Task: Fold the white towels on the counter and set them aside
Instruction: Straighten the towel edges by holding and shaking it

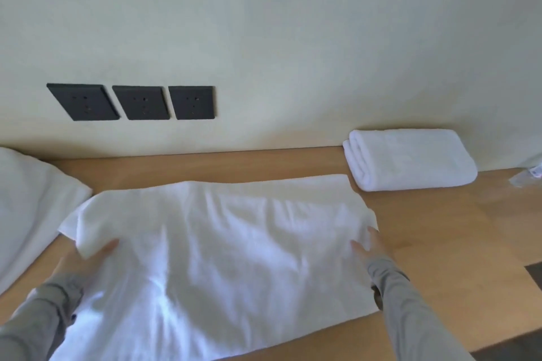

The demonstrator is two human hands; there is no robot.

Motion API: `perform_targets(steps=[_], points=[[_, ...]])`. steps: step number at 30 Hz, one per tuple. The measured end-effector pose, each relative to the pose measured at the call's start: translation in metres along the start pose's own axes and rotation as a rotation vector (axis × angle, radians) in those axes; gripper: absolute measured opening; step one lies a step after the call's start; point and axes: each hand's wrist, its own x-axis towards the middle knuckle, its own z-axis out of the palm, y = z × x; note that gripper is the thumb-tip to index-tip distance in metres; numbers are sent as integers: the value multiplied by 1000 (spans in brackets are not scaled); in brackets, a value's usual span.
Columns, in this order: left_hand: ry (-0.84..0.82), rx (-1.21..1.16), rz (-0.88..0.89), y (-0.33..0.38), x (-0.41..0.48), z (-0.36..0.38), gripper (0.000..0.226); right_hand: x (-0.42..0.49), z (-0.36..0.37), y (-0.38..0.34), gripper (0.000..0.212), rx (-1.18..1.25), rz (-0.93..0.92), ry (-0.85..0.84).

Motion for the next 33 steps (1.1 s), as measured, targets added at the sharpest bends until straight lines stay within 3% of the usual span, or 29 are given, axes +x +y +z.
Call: perform_targets(steps=[4,7,11,16,18,24,27,29,31,33], points=[[46,-21,79,33,-61,-5,82,31,8,-9,92,101,98,21],[90,8,126,40,-75,-4,74,41,16,-11,104,30,152,34],[144,20,113,31,-74,-4,69,41,21,-14,90,65,182,103],[191,-31,98,13,-61,-8,45,27,12,-12,74,42,180,208],[161,-43,84,12,-59,-5,53,14,16,-21,75,-37,198,253],[30,11,65,20,-47,-13,79,-42,71,-106,70,-325,-188,209],[-100,-301,-75,33,-36,-32,78,-78,119,-161,65,-341,-417,129],[-209,-521,-124,43,-35,-46,58,-102,148,-191,62,-323,-559,56],[-199,-449,33,53,-39,-56,47,-123,172,-218,58,-242,-681,-25],[-58,-272,291,61,-47,-60,51,-141,190,-244,55,-60,-800,-96]])
